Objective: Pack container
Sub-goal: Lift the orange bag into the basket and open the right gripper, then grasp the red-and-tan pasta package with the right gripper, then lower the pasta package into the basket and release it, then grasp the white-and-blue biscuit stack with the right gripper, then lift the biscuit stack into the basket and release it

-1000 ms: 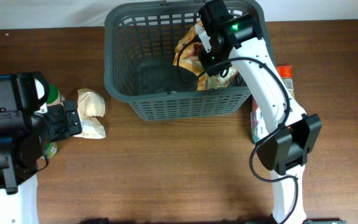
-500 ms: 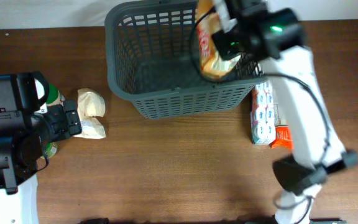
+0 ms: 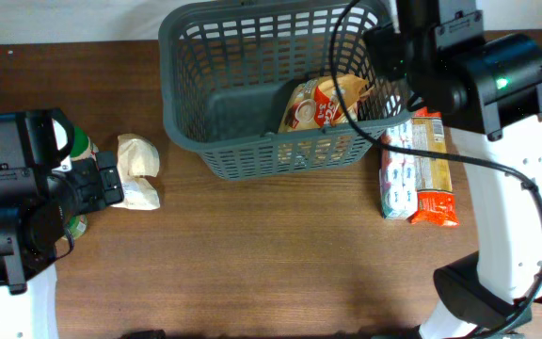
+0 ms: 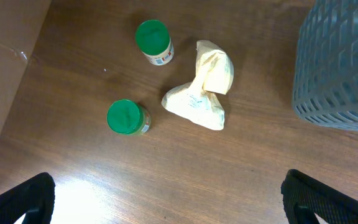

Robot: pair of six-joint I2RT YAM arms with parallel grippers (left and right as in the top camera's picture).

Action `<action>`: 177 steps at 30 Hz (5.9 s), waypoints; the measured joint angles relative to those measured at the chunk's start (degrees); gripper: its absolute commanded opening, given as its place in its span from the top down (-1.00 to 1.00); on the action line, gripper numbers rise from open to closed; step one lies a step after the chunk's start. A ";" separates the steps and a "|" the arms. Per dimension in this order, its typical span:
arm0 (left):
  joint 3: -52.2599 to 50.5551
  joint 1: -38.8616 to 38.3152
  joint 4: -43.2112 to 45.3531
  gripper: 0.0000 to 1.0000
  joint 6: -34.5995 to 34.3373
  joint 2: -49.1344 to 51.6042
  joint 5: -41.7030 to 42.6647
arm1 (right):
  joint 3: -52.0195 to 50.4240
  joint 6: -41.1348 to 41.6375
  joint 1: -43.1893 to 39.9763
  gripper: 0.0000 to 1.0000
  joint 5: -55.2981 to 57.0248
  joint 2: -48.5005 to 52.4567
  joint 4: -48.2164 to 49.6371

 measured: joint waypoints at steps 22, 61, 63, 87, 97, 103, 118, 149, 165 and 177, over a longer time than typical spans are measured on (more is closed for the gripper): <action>0.00 0.00 0.02 -0.99 0.00 0.00 0.00 | -30.12 8.96 -39.36 -0.70 -39.28 21.92 5.64; 0.00 0.00 -0.07 -0.99 -0.02 0.00 0.00 | 3.87 6.78 -23.58 0.92 -36.15 -2.08 1.77; 0.00 0.00 -0.09 -0.99 -0.02 0.00 0.00 | 6.88 2.25 -18.64 0.92 -35.93 -4.31 1.75; 0.00 0.00 -0.11 -0.99 -0.02 0.00 0.00 | 5.42 -57.35 1.86 0.85 -33.81 36.20 9.84; 0.00 0.00 -0.11 -0.99 -0.02 0.00 0.00 | 7.45 -42.29 1.62 -0.26 -24.00 36.13 10.62; 0.00 0.00 -0.07 -0.99 -0.02 0.00 0.00 | 14.80 -25.40 1.03 -0.86 -21.05 22.36 -2.54; 0.00 0.00 -0.11 -0.99 -0.02 0.00 0.00 | 11.63 10.97 -43.39 -0.64 -42.12 17.44 -11.23; 0.00 0.00 -0.11 -0.99 -0.02 0.00 0.00 | -38.49 7.72 -29.64 0.92 -51.74 26.23 4.17; 0.00 0.00 -0.11 -0.99 -0.02 0.00 0.00 | -9.55 13.35 -41.77 0.92 -56.06 22.16 -3.28; 0.00 0.00 -0.11 -0.99 -0.02 0.00 0.00 | 23.47 -12.59 -19.63 0.92 -60.17 3.06 -4.04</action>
